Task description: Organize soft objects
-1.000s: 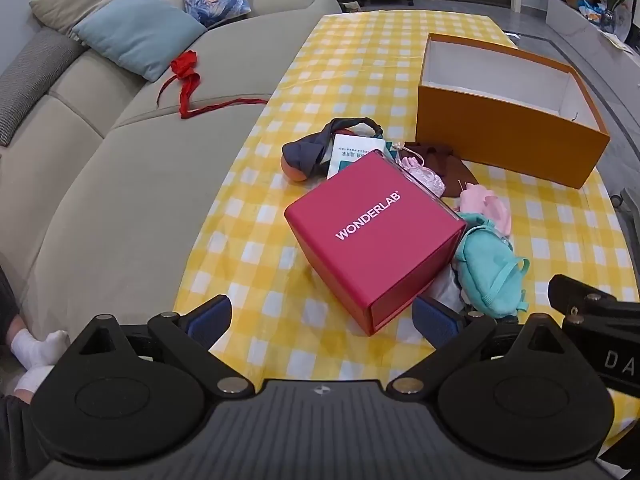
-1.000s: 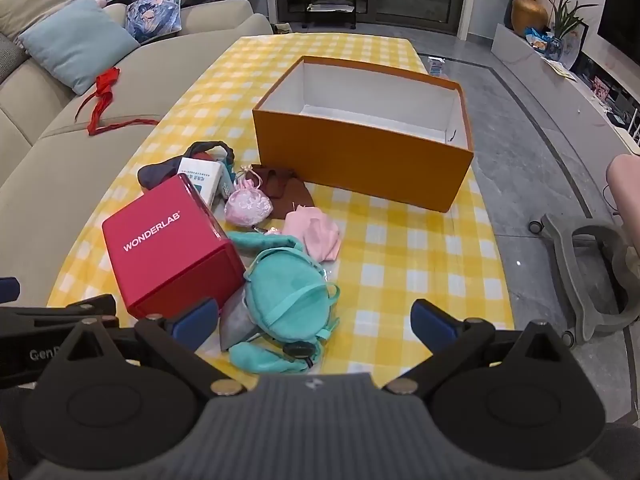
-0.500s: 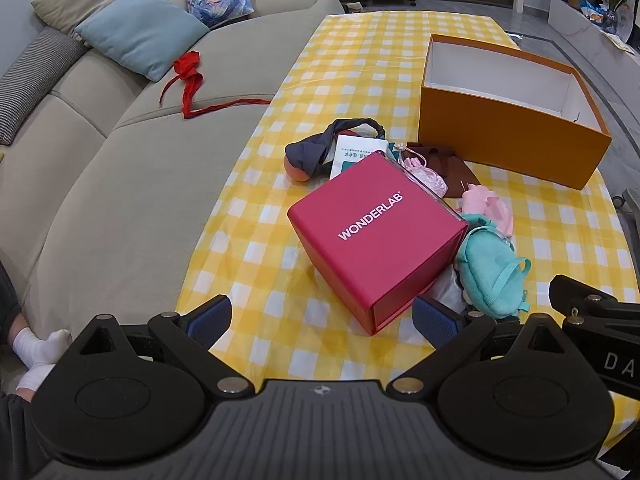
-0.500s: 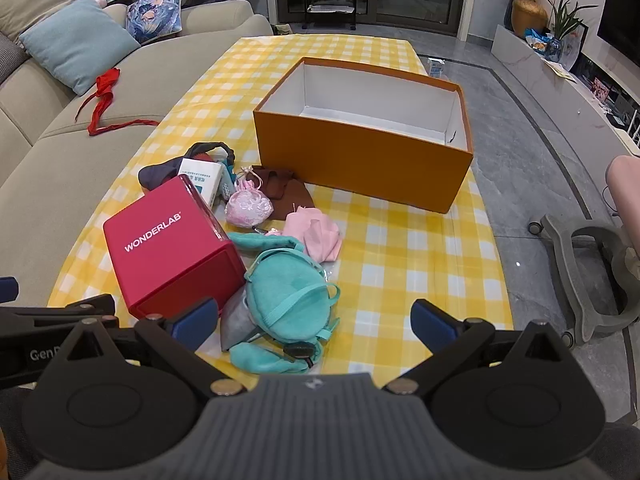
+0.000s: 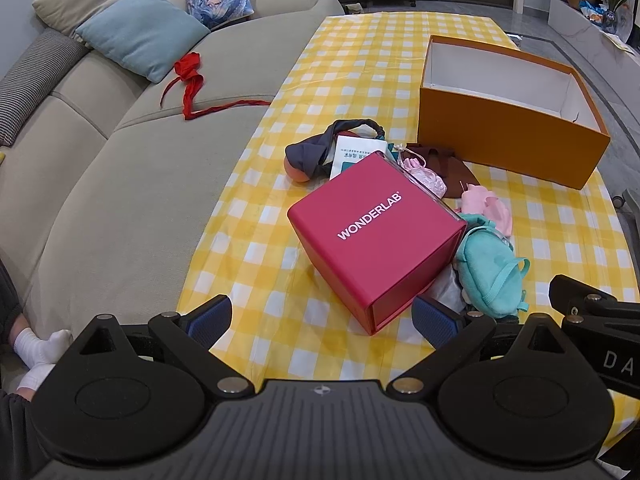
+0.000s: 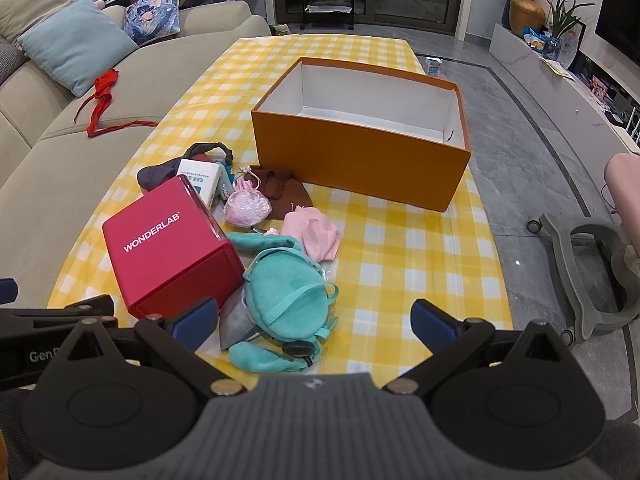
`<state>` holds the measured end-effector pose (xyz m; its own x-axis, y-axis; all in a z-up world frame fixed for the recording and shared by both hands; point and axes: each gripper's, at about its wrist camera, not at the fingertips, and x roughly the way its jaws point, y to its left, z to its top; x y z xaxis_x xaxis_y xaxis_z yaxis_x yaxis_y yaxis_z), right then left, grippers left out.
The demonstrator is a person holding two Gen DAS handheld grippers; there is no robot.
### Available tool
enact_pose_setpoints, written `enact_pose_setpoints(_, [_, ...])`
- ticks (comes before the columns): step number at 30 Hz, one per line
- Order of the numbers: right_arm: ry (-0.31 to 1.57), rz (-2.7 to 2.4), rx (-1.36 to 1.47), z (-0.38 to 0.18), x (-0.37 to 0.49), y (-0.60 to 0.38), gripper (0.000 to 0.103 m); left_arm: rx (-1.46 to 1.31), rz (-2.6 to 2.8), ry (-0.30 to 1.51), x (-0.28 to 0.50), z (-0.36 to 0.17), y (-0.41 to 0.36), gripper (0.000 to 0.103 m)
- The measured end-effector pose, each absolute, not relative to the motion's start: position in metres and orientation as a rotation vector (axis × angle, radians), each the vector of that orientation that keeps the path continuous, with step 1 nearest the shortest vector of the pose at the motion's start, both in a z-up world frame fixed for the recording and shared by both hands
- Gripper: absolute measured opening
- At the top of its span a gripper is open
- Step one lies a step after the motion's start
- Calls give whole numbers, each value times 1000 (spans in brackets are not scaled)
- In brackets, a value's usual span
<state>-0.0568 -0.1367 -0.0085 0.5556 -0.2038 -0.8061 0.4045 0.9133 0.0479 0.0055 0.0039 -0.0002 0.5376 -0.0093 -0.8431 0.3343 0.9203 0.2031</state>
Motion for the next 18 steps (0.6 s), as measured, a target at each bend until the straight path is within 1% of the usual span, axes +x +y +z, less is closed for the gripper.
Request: enact_pose_setpoints(18, [917,-364,245,-10,-57,-138,100,364,-208,985,5,0,4,103])
